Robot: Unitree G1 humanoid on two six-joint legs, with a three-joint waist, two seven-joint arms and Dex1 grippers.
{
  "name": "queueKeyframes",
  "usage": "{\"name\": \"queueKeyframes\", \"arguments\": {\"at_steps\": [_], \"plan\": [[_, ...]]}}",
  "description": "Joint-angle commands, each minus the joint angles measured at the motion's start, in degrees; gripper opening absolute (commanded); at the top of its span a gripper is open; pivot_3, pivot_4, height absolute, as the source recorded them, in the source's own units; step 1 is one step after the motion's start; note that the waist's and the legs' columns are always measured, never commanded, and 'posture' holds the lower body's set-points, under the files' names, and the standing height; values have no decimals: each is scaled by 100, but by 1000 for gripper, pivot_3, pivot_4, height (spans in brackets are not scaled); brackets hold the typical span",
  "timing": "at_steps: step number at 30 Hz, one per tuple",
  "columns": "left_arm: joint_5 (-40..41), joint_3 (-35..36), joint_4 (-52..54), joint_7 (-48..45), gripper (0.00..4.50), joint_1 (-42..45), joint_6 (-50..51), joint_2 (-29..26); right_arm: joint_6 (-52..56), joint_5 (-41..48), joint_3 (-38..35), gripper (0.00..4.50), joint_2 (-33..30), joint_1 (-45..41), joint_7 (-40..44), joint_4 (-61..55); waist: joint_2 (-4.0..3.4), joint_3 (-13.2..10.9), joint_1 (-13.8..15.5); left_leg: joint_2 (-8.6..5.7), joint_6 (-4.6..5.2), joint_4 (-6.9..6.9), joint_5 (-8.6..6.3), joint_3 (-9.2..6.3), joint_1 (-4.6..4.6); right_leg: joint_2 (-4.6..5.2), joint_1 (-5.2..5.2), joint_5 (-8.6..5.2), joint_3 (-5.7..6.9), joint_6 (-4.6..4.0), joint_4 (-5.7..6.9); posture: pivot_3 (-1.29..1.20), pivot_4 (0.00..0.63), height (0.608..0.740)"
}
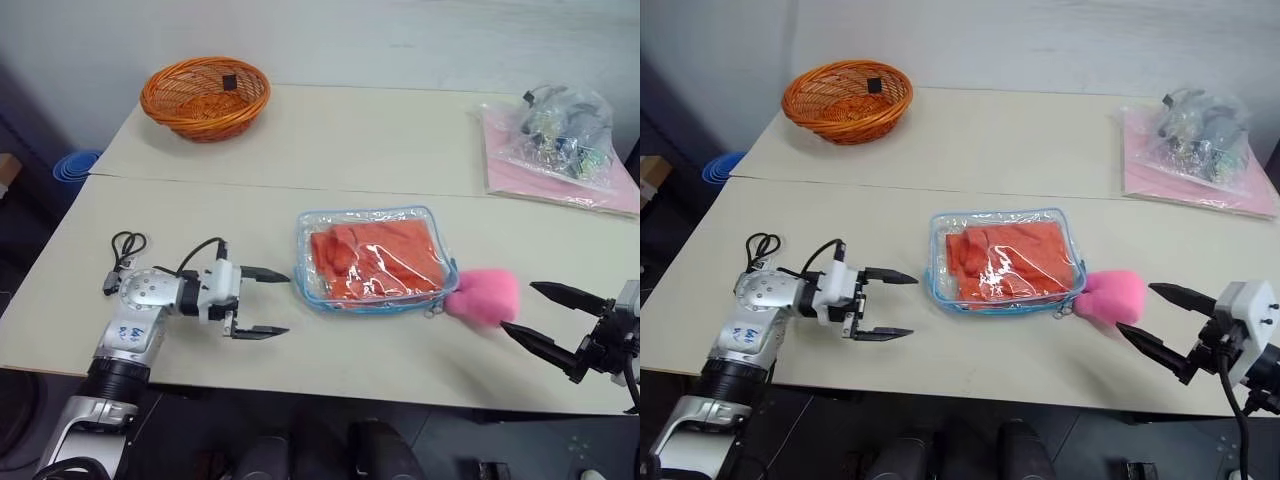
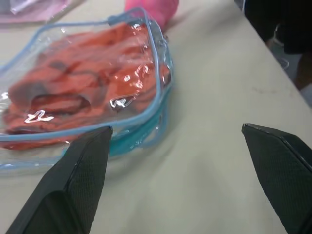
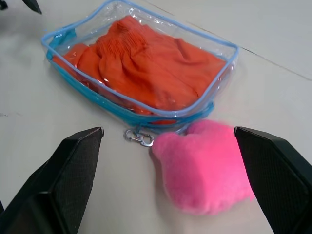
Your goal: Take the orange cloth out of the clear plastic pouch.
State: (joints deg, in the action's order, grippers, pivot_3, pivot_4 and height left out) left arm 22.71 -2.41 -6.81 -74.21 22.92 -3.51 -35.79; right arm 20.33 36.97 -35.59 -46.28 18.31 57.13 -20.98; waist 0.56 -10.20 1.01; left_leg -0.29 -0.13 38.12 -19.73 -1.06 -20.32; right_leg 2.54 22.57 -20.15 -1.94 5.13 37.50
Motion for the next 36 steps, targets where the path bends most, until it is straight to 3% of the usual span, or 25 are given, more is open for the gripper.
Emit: {"name": "queueKeyframes", "arguments": {"at_steps": [1,7,10,15,22,28,31,36], "plan": [[260,195,562,186,4476,-98,343,-54,59,-443,389,4500,-212,-332,-249,285,0,0,-45,0,0,1,0,1,2,0,-1,0,-1,0,0,0,150,740],[87,43,621,272,4476,-71,377,53,524,-914,1339,4500,-422,-1412,-362,1498,0,0,-122,0,-4,0,3,1,6,-4,0,-1,0,-1,7,0,150,740],[40,-23,626,323,4500,-1,371,148,597,-988,1619,3928,-399,-1746,-263,1881,0,0,-118,0,-5,-1,3,1,4,-3,3,-1,2,-1,7,0,150,740],[-14,-58,646,377,4500,-15,330,217,489,-900,1567,2240,-284,-2026,-227,2014,0,0,-121,-1,-5,1,3,2,1,-2,3,0,1,-1,3,0,150,740],[-119,-174,704,516,4500,-118,321,378,280,-186,575,64,-437,-1341,582,1008,0,0,-92,-1,-5,1,3,0,-4,-2,2,0,4,-1,0,0,150,740],[-216,-305,652,604,4500,-223,290,533,-363,-501,550,64,-446,-1024,824,108,0,0,-117,1,-4,-2,3,2,2,-8,2,0,1,0,3,0,150,740],[-258,-355,645,646,4500,-265,287,597,-1242,-1167,848,64,-260,-890,712,117,0,0,-108,2,-6,-2,3,0,2,-9,2,0,2,-1,5,0,150,740],[-304,-422,629,694,4500,-269,289,695,-2480,-1470,1148,64,148,-715,840,110,0,0,-102,-2,-14,2,8,3,2,-4,0,0,0,-1,3,0,150,740]]}}
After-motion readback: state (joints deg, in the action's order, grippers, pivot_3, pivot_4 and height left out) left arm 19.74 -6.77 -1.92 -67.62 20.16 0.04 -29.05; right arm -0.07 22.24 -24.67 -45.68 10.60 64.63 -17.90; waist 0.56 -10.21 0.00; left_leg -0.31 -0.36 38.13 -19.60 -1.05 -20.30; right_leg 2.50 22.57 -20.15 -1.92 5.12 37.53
